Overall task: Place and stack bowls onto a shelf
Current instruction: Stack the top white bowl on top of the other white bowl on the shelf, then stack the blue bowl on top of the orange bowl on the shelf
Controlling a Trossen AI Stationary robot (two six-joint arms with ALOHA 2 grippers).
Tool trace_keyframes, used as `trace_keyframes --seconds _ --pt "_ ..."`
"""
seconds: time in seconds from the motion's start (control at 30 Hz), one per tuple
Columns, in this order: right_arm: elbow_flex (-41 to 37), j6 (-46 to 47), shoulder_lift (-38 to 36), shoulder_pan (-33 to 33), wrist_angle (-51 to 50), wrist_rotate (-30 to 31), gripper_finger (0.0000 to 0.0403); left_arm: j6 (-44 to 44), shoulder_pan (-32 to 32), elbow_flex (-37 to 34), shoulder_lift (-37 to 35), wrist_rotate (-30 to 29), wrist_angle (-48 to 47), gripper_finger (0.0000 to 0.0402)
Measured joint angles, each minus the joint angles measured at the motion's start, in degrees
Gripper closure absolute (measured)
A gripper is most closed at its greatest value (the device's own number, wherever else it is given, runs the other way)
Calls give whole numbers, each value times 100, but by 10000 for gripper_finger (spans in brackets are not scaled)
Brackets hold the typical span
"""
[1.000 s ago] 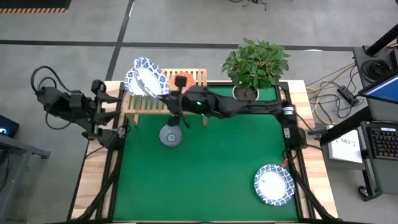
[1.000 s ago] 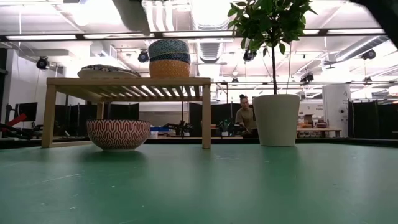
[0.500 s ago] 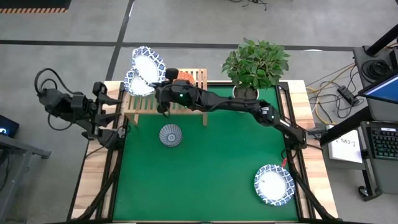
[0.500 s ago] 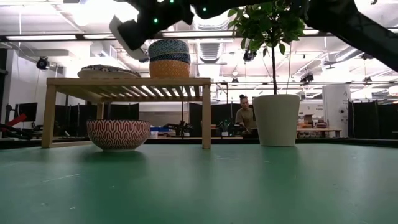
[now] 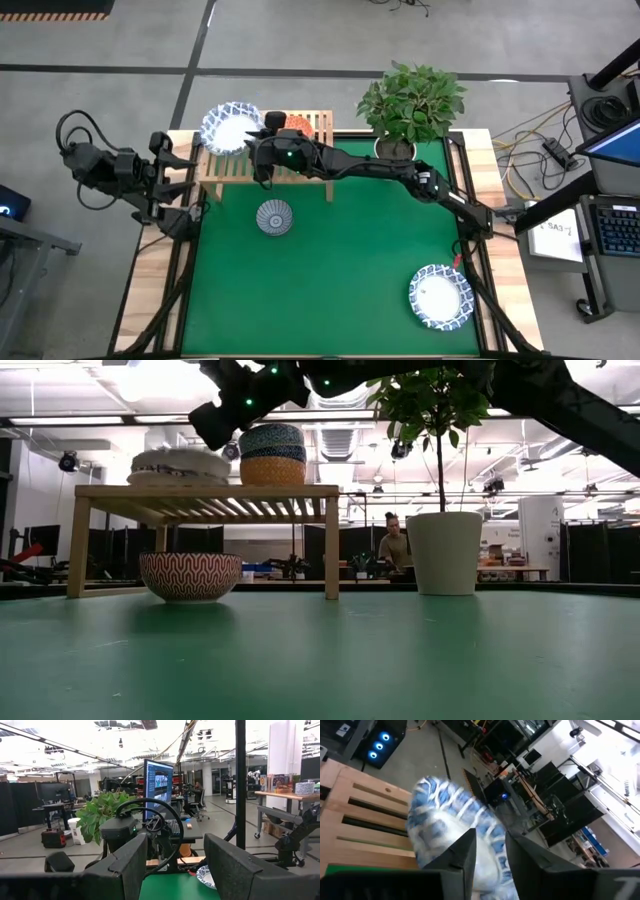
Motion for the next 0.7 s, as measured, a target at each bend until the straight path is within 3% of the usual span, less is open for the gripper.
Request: trace_keyframes --seconds 0.23,0.43,0.53,0.7 --pt "0 56 -26 123 -309 168 300 -236 0 -186 0 -30 7 222" --pt "0 469 -535 544 -1697 302 313 -1190 0 -885 24 -493 4 222" --pt "0 991 -950 697 -2758 -52 323 -1762 4 -1278 26 -680 -14 222" --pt "-20 1921 -1560 936 -4477 -1215 340 -2858 -2 -1924 247 -650 31 222"
